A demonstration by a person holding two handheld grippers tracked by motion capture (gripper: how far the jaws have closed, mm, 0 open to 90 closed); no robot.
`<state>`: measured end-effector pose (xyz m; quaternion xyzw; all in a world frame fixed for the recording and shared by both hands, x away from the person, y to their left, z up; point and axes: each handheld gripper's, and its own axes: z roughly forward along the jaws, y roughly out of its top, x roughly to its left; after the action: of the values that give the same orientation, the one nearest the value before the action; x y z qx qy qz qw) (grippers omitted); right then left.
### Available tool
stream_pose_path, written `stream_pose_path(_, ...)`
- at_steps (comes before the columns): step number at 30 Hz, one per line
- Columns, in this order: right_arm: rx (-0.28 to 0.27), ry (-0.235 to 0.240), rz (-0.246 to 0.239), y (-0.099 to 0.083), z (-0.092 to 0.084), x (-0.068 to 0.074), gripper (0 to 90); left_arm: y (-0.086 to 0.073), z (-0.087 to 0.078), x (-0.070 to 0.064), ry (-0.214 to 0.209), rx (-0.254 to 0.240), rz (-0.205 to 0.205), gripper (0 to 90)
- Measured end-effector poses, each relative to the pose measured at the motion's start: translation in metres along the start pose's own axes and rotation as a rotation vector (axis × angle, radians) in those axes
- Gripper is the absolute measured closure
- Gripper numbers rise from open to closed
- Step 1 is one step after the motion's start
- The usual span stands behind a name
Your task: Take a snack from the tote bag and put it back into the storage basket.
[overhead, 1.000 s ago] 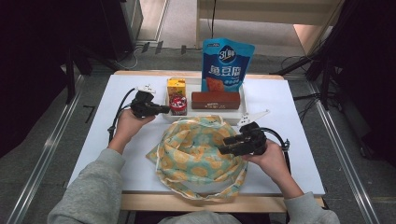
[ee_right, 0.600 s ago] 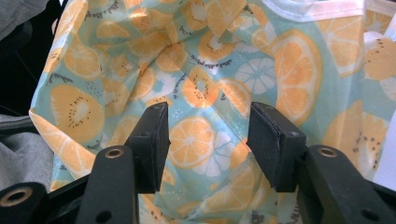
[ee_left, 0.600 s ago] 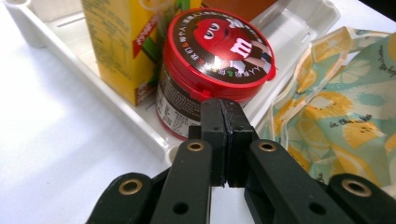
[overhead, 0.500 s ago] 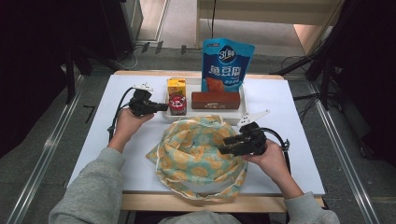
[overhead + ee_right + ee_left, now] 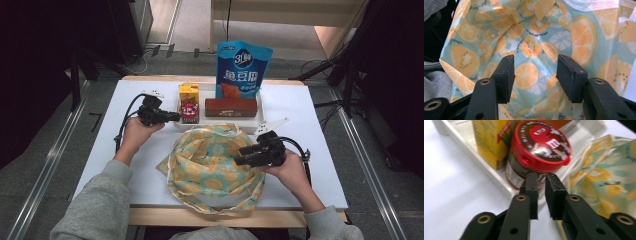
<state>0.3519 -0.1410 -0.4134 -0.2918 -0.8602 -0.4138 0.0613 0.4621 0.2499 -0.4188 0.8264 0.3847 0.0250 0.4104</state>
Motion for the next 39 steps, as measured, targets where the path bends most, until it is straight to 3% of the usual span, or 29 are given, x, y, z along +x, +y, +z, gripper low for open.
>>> stream_pose_path(11,-0.007,-0.004,-0.004,0.001,-0.001,0.001,49.9,-0.001,-0.013,-0.02,-0.054,0.014,-0.027,63.5)
stream_pose_path(16,-0.004,-0.004,-0.005,0.001,0.0,0.0,49.9,-0.004,-0.015,-0.033,-0.059,0.046,-0.015,55.6)
stream_pose_path(28,-0.005,-0.004,-0.006,0.001,0.0,0.0,50.0,-0.014,-0.025,-0.06,-0.073,0.054,0.004,40.6)
stream_pose_path(39,-0.011,-0.005,-0.007,0.002,-0.001,-0.001,50.0,-0.023,-0.031,-0.081,-0.096,0.058,0.015,36.2)
